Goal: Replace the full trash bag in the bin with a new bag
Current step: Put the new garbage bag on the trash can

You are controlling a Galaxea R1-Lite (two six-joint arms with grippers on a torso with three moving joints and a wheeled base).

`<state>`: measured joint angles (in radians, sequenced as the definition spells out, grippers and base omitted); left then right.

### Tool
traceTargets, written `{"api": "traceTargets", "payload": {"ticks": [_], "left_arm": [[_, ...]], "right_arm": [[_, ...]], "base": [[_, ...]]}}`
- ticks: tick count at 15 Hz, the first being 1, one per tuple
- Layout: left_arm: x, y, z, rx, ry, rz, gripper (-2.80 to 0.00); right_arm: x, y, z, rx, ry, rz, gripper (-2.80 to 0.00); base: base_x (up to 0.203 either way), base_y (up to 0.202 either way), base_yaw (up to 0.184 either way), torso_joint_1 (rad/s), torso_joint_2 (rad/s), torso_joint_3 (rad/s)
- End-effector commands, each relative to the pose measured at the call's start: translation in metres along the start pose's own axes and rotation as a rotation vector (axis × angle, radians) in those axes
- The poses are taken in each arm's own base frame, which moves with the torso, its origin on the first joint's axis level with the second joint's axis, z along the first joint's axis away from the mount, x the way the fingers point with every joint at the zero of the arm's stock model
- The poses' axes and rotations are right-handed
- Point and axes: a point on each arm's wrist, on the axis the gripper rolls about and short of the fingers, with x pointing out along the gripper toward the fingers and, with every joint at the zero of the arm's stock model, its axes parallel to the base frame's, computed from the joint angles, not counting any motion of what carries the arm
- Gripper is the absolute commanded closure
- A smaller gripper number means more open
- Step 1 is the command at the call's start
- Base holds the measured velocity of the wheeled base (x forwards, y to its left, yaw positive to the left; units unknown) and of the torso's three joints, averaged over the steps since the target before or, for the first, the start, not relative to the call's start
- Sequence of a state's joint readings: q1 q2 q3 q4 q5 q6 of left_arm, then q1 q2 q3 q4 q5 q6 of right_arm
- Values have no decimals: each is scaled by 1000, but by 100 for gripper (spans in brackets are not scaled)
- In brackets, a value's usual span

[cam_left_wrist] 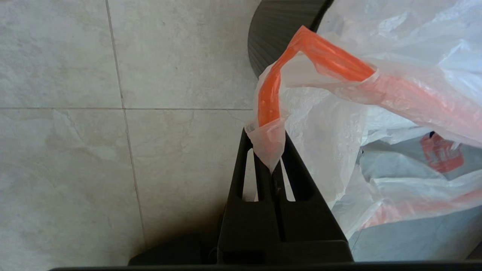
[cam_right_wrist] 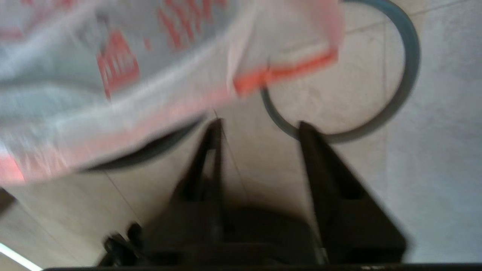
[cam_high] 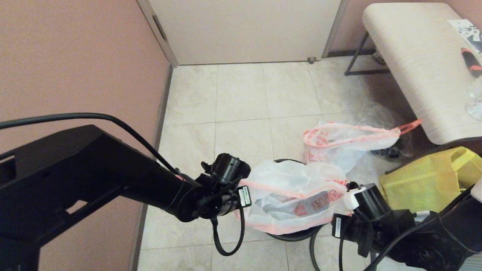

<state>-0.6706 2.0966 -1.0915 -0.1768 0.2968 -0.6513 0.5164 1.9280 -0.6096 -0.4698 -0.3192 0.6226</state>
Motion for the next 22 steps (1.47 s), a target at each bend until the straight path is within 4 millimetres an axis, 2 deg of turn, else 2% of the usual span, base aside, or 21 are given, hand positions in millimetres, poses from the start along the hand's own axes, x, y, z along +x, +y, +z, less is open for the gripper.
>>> {"api": "traceTargets", "payload": {"ticks": [1,3,5,7,10,11,13,16,20,22], "left_arm": [[-3,0,2,-8,-9,-3,0],[-5,1,3,-7,-7,-1,0],[-10,3,7,-11,-8,5,0],[-11,6,11,-8,-14,10,0],[-11,7,12,-7,-18,11,0],[-11,8,13,-8,-17,14,0],[-10,10,12,-10,-14,19,0],[-8,11,13,-11,-14,23,0],[-11,3,19,-8,-22,7,0],[-9,-2,25,-11,-23,3,0]], "right_arm": [[8,-3,1,24,-2,-14,-280],[21,-9,3,41,9,-44,-280],[41,-15,3,55,32,-87,-280],[58,-11,10,68,23,-88,-280],[70,-1,29,91,-31,-58,-280],[71,2,36,100,-53,-45,0],[71,6,46,122,-106,-11,0],[60,3,52,136,-147,10,0],[51,-3,87,160,-231,15,0],[36,-4,85,208,-173,11,0]], "base": [[0,0,0,0,0,0],[0,0,0,0,0,0],[0,0,0,0,0,0],[0,0,0,0,0,0],[0,0,0,0,0,0],[0,0,0,0,0,0],[0,0,0,0,0,0],[0,0,0,0,0,0],[0,0,0,0,0,0],[0,0,0,0,0,0]]}}
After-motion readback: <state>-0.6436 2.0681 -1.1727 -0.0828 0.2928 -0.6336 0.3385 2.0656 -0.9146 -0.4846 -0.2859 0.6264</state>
